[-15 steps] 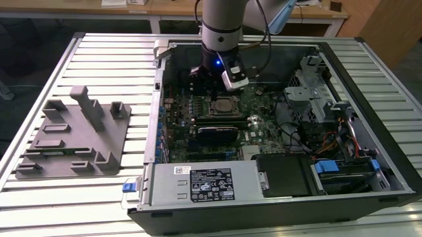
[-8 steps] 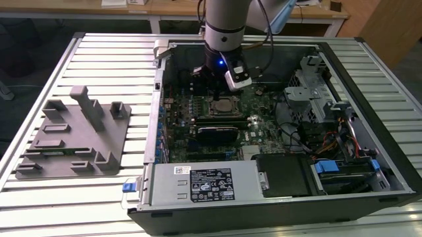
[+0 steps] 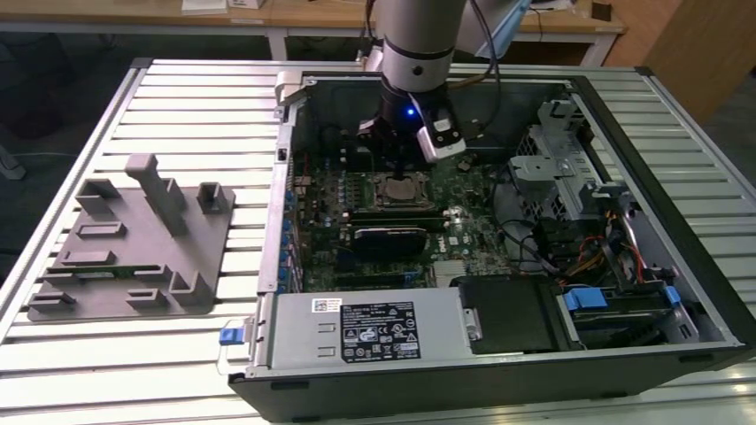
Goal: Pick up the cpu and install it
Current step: 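Close the cpu cover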
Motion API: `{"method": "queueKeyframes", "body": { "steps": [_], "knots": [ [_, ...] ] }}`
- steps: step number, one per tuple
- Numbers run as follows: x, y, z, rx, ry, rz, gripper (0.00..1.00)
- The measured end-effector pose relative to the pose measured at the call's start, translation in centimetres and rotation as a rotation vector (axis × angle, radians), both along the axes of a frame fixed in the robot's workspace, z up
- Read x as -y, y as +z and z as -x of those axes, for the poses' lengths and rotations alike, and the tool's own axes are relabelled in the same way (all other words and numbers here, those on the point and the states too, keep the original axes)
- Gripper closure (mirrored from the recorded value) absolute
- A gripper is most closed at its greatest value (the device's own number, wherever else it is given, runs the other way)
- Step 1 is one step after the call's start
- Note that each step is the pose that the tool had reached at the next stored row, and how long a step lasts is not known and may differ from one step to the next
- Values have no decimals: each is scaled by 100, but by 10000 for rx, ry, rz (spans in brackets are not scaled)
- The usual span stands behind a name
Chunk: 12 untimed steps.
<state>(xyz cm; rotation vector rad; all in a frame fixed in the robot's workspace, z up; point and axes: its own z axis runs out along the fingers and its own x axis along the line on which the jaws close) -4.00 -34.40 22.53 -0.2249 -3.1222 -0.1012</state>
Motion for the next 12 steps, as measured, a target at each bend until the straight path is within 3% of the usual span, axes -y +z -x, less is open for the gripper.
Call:
{"method": "queueKeyframes", "body": {
  "steps": [4,12],
  "knots": [
    [0,0,-58,1,0,-1,89],
    [8,0,-75,0,0,0,89]
  ]
}}
